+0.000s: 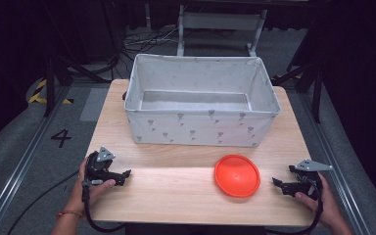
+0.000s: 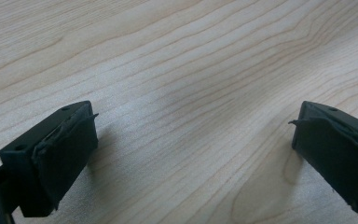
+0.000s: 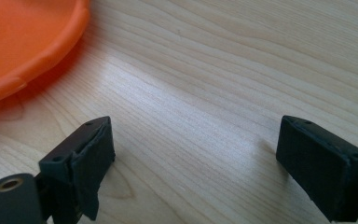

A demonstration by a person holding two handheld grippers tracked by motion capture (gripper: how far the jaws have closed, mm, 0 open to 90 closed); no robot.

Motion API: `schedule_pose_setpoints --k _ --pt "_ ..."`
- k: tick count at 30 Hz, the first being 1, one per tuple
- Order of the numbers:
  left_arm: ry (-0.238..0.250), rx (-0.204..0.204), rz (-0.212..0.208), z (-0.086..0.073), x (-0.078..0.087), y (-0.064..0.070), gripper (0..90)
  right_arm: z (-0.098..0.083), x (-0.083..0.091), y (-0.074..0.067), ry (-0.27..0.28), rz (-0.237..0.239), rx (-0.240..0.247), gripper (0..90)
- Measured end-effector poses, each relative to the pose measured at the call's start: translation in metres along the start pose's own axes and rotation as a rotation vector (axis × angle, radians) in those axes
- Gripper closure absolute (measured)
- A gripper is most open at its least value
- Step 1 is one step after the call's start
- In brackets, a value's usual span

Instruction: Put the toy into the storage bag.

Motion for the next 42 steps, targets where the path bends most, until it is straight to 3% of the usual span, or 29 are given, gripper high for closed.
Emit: schedule_pose_setpoints --k 6,9,12,14,17,19,24,31,34,38,42 --pt "0.002 0.011 0.008 -0.001 0.0 0.001 0.5 0.003 -0.001 0.0 -0.022 0.012 0.068 10.8" --pt "0.0 0.013 0.011 -0.001 0.001 0.001 0.5 0.003 0.0 -0.001 -0.07 0.015 0.093 10.9" --pt "0.001 0.012 0.013 -0.001 0.001 0.001 0.5 0.003 0.0 -0.003 -0.142 0.06 0.121 12.0" --pt "0.0 0.012 0.013 -0.001 0.001 0.001 0.6 0.005 0.002 -0.005 -0.135 0.096 0.148 19.7" --pt "-0.001 0.012 0.013 -0.001 0.001 0.001 0.5 0.015 0.006 -0.009 -0.096 0.136 0.129 16.5" --pt "0.0 0.012 0.012 -0.001 0.001 0.001 0.5 0.024 0.01 -0.012 -0.078 0.153 0.122 18.9" --pt "0.0 0.012 0.013 -0.001 0.001 0.001 0.5 0.047 0.013 -0.032 -0.058 0.225 0.154 19.7" --pt "0.001 0.009 0.015 -0.001 0.001 0.0 0.6 0.071 -0.007 -0.068 -0.083 0.303 0.247 21.7" --pt "0.0 0.014 0.012 -0.001 0.001 0.001 0.5 0.074 -0.018 -0.079 -0.11 0.328 0.259 21.7" --pt "0.001 0.012 0.013 -0.001 0.001 0.001 0.5 0.076 -0.033 -0.086 -0.134 0.307 0.287 21.8" --pt "0.001 0.011 0.01 -0.001 0.001 0.001 0.5 0.074 -0.04 -0.088 -0.15 0.312 0.264 21.2"
Point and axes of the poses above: each handheld gripper's, and its own axes: x roughly backward along the jaws, z roughly out of its top, y roughly to its right, the point moved 10 cm from there along -x, roughly forward along the jaws, and after that the axes turned 15 degrees about -z, right-handed, at the moved point
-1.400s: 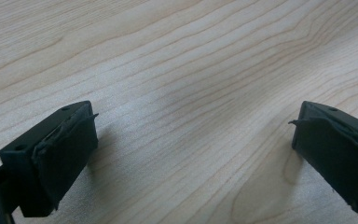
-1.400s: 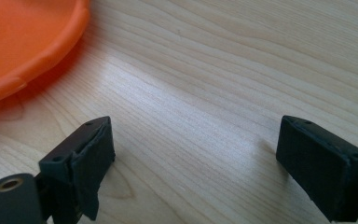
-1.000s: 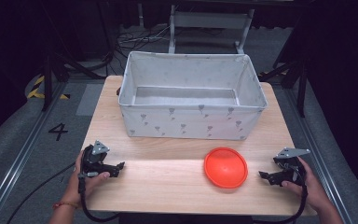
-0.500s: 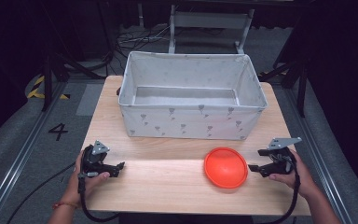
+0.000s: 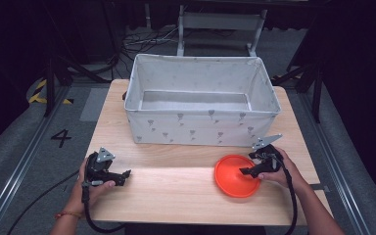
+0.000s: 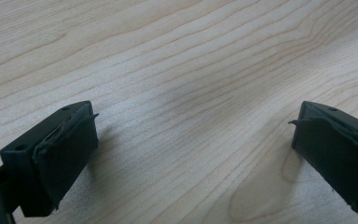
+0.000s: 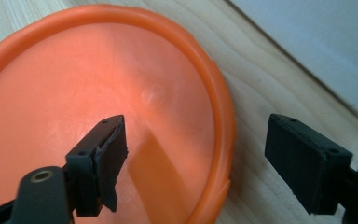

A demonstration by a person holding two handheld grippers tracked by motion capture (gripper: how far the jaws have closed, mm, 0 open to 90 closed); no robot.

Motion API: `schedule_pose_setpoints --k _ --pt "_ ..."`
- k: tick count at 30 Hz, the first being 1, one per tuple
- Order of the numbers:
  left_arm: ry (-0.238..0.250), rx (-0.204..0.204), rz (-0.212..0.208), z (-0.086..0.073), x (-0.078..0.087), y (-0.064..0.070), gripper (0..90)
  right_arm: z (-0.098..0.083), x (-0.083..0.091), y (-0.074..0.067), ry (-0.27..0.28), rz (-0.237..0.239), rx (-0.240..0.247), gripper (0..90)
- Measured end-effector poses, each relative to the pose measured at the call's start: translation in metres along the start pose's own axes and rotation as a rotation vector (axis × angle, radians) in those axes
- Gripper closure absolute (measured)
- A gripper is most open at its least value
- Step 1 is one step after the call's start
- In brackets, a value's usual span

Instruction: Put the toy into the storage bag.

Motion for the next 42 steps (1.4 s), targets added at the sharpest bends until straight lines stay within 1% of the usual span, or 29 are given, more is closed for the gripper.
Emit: schedule_pose_setpoints --k 1,3,7,10,12,13,17,19,20,21,22,24,25,26,27,29,30,31,33,35,36,37,41,42 --pt "0.0 -0.001 0.0 0.0 0.0 0.0 0.5 -0.001 -0.001 -0.001 -0.004 0.017 -0.006 20.9" --pt "0.0 -0.001 0.0 0.0 0.0 0.0 0.5 -0.002 -0.002 0.001 0.0 0.012 -0.017 20.8" --pt "0.0 -0.001 0.0 0.0 0.0 0.0 0.5 -0.003 -0.001 0.001 0.004 0.018 -0.018 20.8" --pt "0.0 -0.001 0.0 0.0 0.0 0.0 0.5 -0.006 0.001 -0.008 0.01 0.025 0.015 20.6" --pt "0.0 -0.001 0.0 0.0 0.0 0.0 0.5 -0.007 0.002 -0.015 0.012 0.0 0.048 21.6" --pt "0.0 -0.001 0.0 0.0 0.0 0.0 0.5 -0.007 0.002 -0.017 0.012 -0.006 0.054 21.5" --pt "0.002 -0.004 0.003 0.0 0.0 -0.001 0.5 -0.006 0.002 -0.018 0.011 -0.023 0.044 24.0" --pt "0.002 -0.004 0.003 0.0 0.0 0.0 0.5 -0.005 0.002 -0.017 0.021 -0.029 0.025 29.4" --pt "0.002 -0.004 0.003 0.0 0.0 0.0 0.5 -0.005 0.002 -0.017 0.021 -0.029 0.025 29.4" --pt "0.002 -0.004 0.003 0.0 0.0 -0.001 0.5 -0.005 0.003 -0.016 0.025 -0.03 0.021 32.8" --pt "0.002 -0.004 0.003 0.0 0.0 0.0 0.5 -0.005 0.003 -0.014 0.028 -0.026 0.008 38.9" --pt "0.002 -0.004 0.003 0.0 0.0 -0.001 0.5 -0.004 0.004 -0.009 0.039 -0.012 -0.036 50.2" --pt "0.002 -0.004 0.003 0.0 0.0 -0.001 0.5 -0.004 0.005 -0.008 0.042 0.004 -0.073 54.3" --pt "0.001 -0.004 0.003 0.0 0.0 -0.001 0.5 -0.005 0.005 -0.006 0.041 0.009 -0.085 56.6" --pt "0.001 -0.004 0.003 0.0 0.0 -0.001 0.5 -0.005 0.006 -0.006 0.039 0.013 -0.091 58.6" --pt "0.0 0.0 0.0 0.0 0.0 0.0 0.5 -0.004 0.01 -0.004 0.048 0.033 -0.103 66.3" --pt "-0.001 -0.001 -0.001 0.0 0.0 0.0 0.5 -0.002 0.013 -0.003 0.066 0.047 -0.112 69.1" --pt "-0.001 -0.001 -0.002 0.0 0.0 0.0 0.5 -0.003 0.016 -0.002 0.067 0.054 -0.116 70.8" --pt "-0.001 -0.002 -0.002 0.0 0.0 0.0 0.5 0.0 0.02 -0.001 0.096 0.068 -0.127 74.4" --pt "-0.001 -0.002 -0.002 0.0 0.0 0.0 0.5 0.002 0.026 -0.002 0.116 0.081 -0.12 77.2" --pt "0.0 -0.002 -0.002 0.0 0.0 0.0 0.5 0.004 0.031 -0.003 0.132 0.095 -0.122 78.9" --pt "0.0 -0.002 -0.002 0.0 0.0 0.0 0.5 0.006 0.035 -0.004 0.146 0.107 -0.113 79.7" --pt "-0.001 -0.002 -0.002 0.0 0.0 0.0 0.5 0.014 0.055 -0.011 0.199 0.119 -0.063 82.8" --pt "-0.001 -0.002 -0.002 0.0 0.0 0.0 0.5 0.016 0.059 -0.013 0.212 0.114 -0.045 82.9"
Point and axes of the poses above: each handheld gripper's, and its own axes: x roughly backward along the jaws, z roughly out of its top, y roughly to its right, the point moved 10 cm from there along -x, roughly forward along the jaws, and after that the axes turned 15 degrees about -z, right-handed, at the moved point
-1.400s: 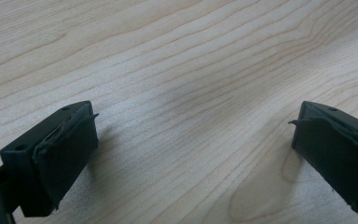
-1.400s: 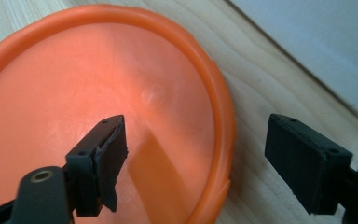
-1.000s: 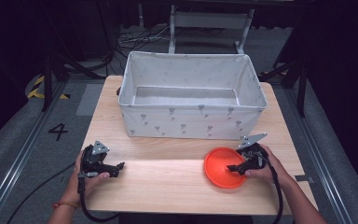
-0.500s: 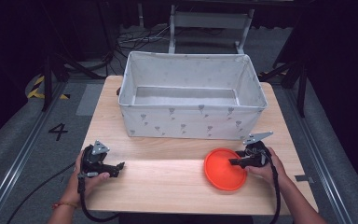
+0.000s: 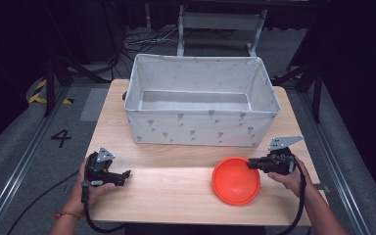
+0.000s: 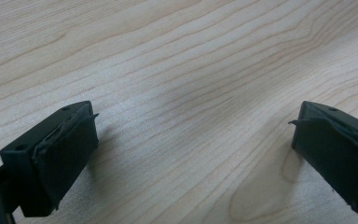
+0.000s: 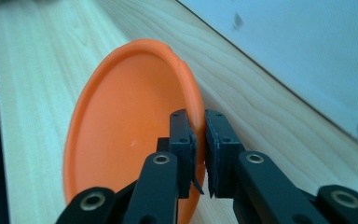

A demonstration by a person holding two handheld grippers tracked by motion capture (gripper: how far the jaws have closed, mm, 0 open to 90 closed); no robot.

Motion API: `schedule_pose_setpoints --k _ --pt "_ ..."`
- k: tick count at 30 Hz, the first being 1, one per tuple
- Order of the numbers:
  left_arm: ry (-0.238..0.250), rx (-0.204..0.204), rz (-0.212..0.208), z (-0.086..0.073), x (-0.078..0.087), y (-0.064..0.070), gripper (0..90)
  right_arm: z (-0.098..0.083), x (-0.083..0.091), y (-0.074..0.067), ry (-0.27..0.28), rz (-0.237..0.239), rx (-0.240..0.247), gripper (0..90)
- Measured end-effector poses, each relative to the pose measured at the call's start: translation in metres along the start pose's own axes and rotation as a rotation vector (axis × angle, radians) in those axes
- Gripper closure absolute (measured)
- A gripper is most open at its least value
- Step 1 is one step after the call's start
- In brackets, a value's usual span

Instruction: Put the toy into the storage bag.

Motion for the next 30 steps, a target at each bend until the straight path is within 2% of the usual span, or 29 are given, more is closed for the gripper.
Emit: schedule_pose_setpoints --k 4,5,6,10,16,17,20,26,30 --pt "0.0 0.0 0.0 0.0 0.0 0.0 0.5 0.007 0.012 -0.011 0.015 -0.029 0.083 83.1" --pt "0.0 0.0 0.0 0.0 0.0 0.0 0.5 0.007 0.012 -0.011 0.015 -0.029 0.083 83.1" --pt "0.0 0.0 0.0 0.0 0.0 0.0 0.5 0.011 0.017 -0.016 0.022 -0.041 0.123 83.1" --pt "0.0 0.0 0.001 0.0 0.0 0.0 0.5 0.015 0.021 -0.023 0.022 -0.06 0.175 83.1" --pt "0.003 -0.001 0.006 0.0 0.0 0.0 0.6 0.03 0.033 -0.037 0.004 -0.092 0.306 83.1" --pt "0.003 -0.001 0.006 0.0 0.0 0.0 0.5 0.03 0.033 -0.037 0.004 -0.092 0.306 83.1" --pt "0.002 -0.001 0.007 0.0 0.0 0.0 0.6 0.039 0.039 -0.041 -0.028 -0.114 0.368 83.1" --pt "0.002 -0.001 0.007 0.0 0.0 -0.001 0.5 0.053 0.05 -0.039 -0.034 -0.154 0.413 83.1" --pt "0.002 -0.001 0.007 0.0 0.0 -0.001 0.5 0.06 0.058 -0.036 -0.025 -0.165 0.414 83.0"
Point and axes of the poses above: each handheld gripper's, and its own axes: x roughly backward along the jaws, z roughly out of its top, y roughly to its right, the point moved 10 cm from there along -x, roughly forward along the jaws, and after that the axes turned 15 degrees about -z, right-handed, at the moved point
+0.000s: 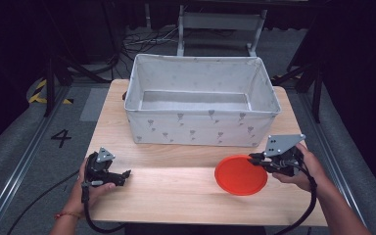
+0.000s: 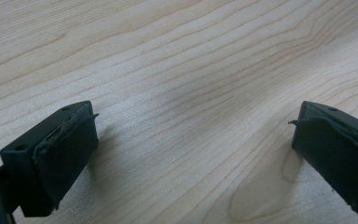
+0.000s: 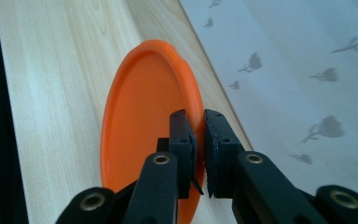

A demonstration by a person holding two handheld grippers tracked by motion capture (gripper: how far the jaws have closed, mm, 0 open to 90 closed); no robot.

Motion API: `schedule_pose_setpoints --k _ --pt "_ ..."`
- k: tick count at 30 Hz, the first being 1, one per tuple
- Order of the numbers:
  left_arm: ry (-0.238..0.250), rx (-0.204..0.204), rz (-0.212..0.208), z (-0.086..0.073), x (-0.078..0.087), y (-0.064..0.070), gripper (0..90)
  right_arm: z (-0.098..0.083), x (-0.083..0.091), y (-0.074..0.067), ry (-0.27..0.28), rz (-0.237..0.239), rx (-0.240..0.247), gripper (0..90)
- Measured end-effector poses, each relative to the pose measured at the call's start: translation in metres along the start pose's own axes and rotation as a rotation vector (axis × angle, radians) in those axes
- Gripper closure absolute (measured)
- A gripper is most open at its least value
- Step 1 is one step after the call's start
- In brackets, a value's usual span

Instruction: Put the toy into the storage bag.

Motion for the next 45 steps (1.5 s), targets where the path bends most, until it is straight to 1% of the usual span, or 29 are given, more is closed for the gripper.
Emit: schedule_pose_setpoints --k 2,9,13,18,25,26,27,30,33,37,41,45 --pt "0.001 0.0 -0.001 0.0 0.0 0.0 0.5 0.004 0.007 0.006 0.01 -0.012 0.0 83.0" --pt "0.0 0.0 0.0 0.0 0.0 0.0 0.5 0.012 0.027 0.025 0.026 -0.033 -0.011 83.0" --pt "0.0 0.0 0.0 0.0 0.0 0.0 0.5 0.016 0.037 0.037 0.032 -0.053 -0.02 83.0" --pt "0.0 0.0 0.0 0.0 0.0 0.0 0.5 0.022 0.049 0.05 0.044 -0.069 -0.02 83.0" --pt "0.0 0.0 0.0 0.0 0.0 0.0 0.5 0.033 0.063 0.062 0.055 -0.089 -0.012 83.0" --pt "0.0 0.0 0.0 0.0 0.0 0.0 0.5 0.037 0.066 0.065 0.059 -0.095 -0.018 83.0" --pt "0.0 0.0 0.0 0.0 0.0 0.0 0.5 0.039 0.068 0.067 0.06 -0.094 -0.013 83.0" --pt "0.0 0.0 0.0 0.0 0.0 0.0 0.6 0.051 0.074 0.076 0.063 -0.11 0.002 83.0" --pt "0.0 0.0 0.0 0.0 0.0 0.0 0.6 0.063 0.079 0.085 0.081 -0.118 -0.003 83.0" --pt "0.002 0.001 0.001 0.0 0.0 0.0 0.6 0.079 0.087 0.098 0.087 -0.141 -0.001 83.0" --pt "0.001 0.002 0.002 0.0 0.0 0.0 0.5 0.095 0.094 0.115 0.091 -0.167 -0.005 83.1" --pt "0.002 0.0 0.001 0.0 0.0 0.0 0.6 0.109 0.094 0.133 0.086 -0.195 -0.015 83.1"
Point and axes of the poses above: each handheld gripper's, and its own axes: x roughly backward along the jaws, z roughly out of its top, y roughly to its right, the point moved 10 cm from there along -x, roughly forward along the jaws, and after that the axes turned 15 degrees about -z, right-handed, at the moved point
